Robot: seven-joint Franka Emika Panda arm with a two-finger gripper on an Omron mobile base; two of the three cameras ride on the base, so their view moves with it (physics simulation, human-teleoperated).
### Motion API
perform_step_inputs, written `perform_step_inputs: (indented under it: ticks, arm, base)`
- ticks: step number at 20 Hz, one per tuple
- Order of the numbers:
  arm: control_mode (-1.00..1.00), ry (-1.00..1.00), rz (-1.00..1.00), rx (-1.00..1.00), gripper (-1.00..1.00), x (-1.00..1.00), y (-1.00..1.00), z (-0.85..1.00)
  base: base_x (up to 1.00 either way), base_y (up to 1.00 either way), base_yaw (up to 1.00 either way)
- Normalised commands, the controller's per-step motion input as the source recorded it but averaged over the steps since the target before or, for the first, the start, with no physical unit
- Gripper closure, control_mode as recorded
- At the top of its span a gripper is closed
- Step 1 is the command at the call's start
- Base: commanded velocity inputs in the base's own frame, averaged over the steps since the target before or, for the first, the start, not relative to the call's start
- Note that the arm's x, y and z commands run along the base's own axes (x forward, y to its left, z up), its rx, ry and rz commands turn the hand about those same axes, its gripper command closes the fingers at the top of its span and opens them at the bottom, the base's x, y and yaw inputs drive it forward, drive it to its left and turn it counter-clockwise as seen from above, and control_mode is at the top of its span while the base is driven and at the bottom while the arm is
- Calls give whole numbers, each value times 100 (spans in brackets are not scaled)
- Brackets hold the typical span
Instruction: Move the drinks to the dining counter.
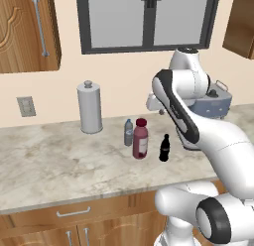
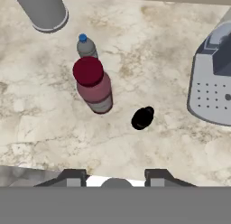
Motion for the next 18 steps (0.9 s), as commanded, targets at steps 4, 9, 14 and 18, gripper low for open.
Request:
perform_step_inputs:
  ticks: [4,9,14,18]
  arm:
    - [-100,2,1,0,-100,-3,-12,-19]
    - [-100,-3,17,0,-100,-38,-66,-28]
    - [-100,-5,22,0,-100,-47,-51,-31]
    - [-100,-10,25,0,-100,-50,-42,-31]
  base:
    - [0,0,0]
    - [0,0,0]
    - [0,0,0]
    - [0,0,0]
